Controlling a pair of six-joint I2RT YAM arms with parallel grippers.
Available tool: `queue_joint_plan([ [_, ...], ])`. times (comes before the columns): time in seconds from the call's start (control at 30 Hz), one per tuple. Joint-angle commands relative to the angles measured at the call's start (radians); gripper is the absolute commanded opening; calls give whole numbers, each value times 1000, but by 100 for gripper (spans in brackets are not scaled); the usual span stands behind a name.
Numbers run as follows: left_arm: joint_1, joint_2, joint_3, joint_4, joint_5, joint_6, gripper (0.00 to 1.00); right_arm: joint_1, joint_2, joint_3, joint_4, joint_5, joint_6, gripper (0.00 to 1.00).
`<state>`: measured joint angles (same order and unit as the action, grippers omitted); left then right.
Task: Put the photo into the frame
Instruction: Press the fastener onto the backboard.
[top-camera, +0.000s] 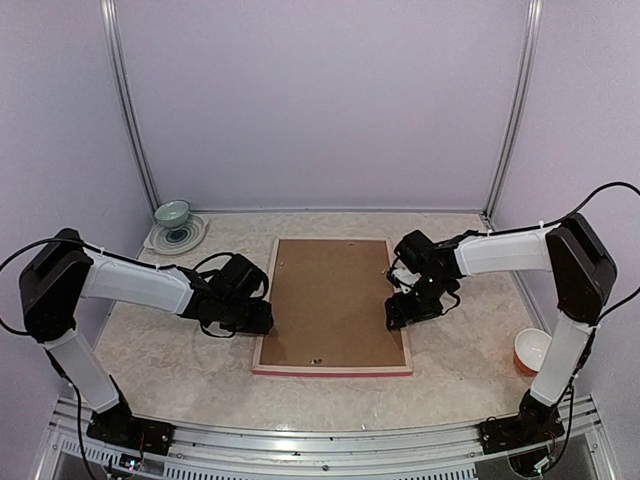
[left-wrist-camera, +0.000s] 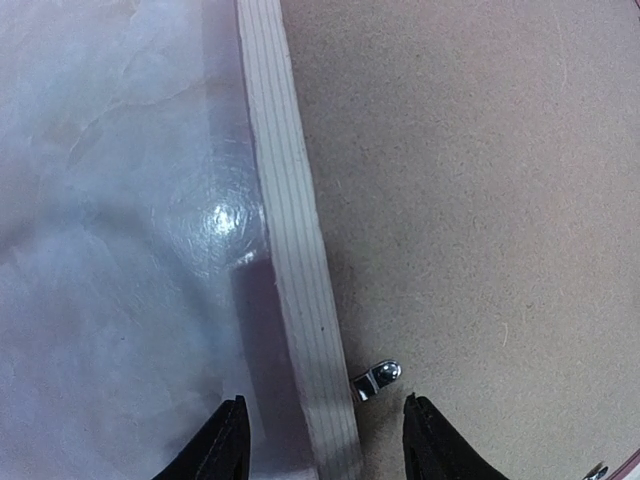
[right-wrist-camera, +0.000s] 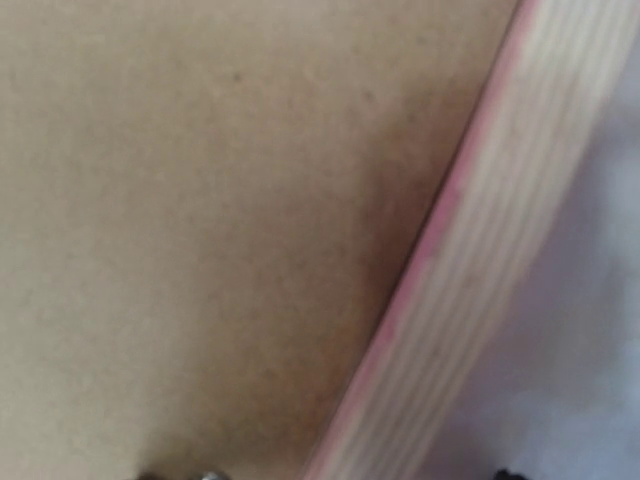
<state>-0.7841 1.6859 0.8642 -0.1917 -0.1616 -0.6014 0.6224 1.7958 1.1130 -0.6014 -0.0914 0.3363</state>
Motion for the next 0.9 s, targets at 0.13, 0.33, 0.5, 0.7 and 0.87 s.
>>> queue_joint_plan([
  [0.13, 5, 10, -5, 15, 10, -6, 53, 16, 36, -9, -35, 80, -8, 71],
  [0.33, 5, 12, -3, 12, 8, -2, 53, 16, 39, -12, -50, 110, -10, 68],
  [0.5, 7, 11, -4, 6, 3, 0, 53, 16, 23, -7, -64, 129, -16, 61],
  [0.7, 8, 11, -6, 6, 1, 2, 53, 16, 25, -15, -58, 111, -22, 55],
  [0.87, 9, 7, -15, 5, -1, 2, 53, 16, 22, -28, -50, 93, -21, 52],
])
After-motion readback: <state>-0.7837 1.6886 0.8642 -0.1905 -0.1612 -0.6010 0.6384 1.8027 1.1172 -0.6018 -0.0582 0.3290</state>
